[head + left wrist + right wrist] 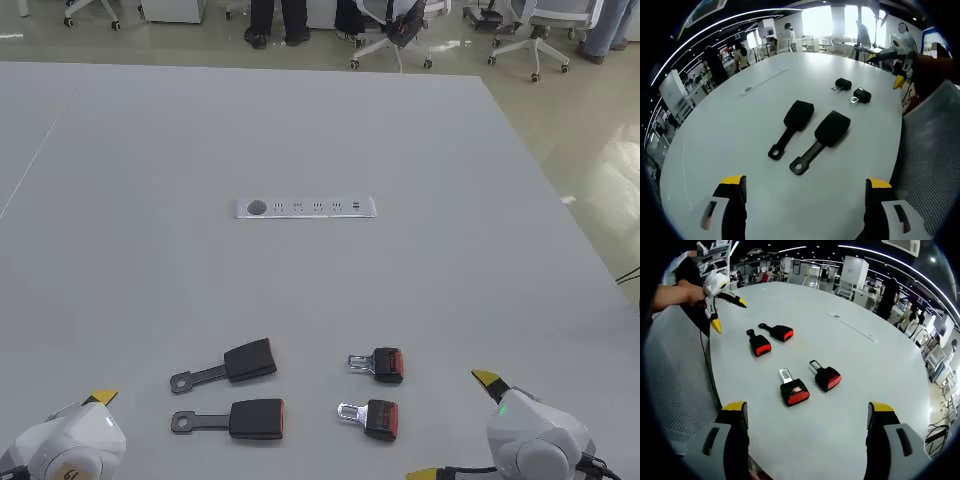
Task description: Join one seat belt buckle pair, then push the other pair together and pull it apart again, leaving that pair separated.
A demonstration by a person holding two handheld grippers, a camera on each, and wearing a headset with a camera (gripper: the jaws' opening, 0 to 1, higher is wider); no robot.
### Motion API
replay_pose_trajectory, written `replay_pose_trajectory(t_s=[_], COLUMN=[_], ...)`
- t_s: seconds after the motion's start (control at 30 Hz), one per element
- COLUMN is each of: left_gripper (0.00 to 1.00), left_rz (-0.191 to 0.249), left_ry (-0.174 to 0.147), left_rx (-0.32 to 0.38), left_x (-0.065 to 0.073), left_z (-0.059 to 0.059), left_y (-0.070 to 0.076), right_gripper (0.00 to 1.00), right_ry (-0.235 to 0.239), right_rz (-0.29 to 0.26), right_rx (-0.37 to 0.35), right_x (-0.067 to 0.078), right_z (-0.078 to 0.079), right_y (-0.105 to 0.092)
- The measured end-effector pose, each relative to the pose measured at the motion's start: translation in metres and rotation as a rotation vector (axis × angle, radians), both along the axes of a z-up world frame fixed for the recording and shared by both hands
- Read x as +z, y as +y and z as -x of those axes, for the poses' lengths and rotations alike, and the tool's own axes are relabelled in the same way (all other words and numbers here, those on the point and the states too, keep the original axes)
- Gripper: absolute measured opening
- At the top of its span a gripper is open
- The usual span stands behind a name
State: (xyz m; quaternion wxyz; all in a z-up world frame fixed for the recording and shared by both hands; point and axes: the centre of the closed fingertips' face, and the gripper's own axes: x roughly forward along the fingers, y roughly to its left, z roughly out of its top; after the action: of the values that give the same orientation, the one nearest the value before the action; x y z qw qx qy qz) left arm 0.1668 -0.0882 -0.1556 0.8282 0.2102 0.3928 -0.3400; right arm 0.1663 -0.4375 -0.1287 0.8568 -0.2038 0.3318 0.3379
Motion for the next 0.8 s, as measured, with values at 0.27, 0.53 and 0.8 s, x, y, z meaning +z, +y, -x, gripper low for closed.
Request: replay_pose_trajectory(t_s=[0.27, 0.53, 0.8], left_gripper=[1.0, 1.0, 1.0], left_rz=[-0.002, -0.003, -0.004], left_ry=[-0.001, -0.004, -0.006], left_rx=[-0.004, -0.004, -0.005], left_x=[0.0047, 0.0057, 0.0076], left_z=[0.0017, 0.0016, 0.002], left_y=[-0.003, -0.0039, -0.0057], right_gripper=[0.99, 0.99, 0.99], right_ry=[0.004, 0.004, 0.0], right_rz=[-0.002, -0.003, -0.001], right_rx=[-0.005, -0.011, -0.015], right_x=[0.0022, 0.0028, 0.0016], right_z=[0.0045, 0.0062, 0.0058], right_y=[0.0005, -0.002, -0.0042])
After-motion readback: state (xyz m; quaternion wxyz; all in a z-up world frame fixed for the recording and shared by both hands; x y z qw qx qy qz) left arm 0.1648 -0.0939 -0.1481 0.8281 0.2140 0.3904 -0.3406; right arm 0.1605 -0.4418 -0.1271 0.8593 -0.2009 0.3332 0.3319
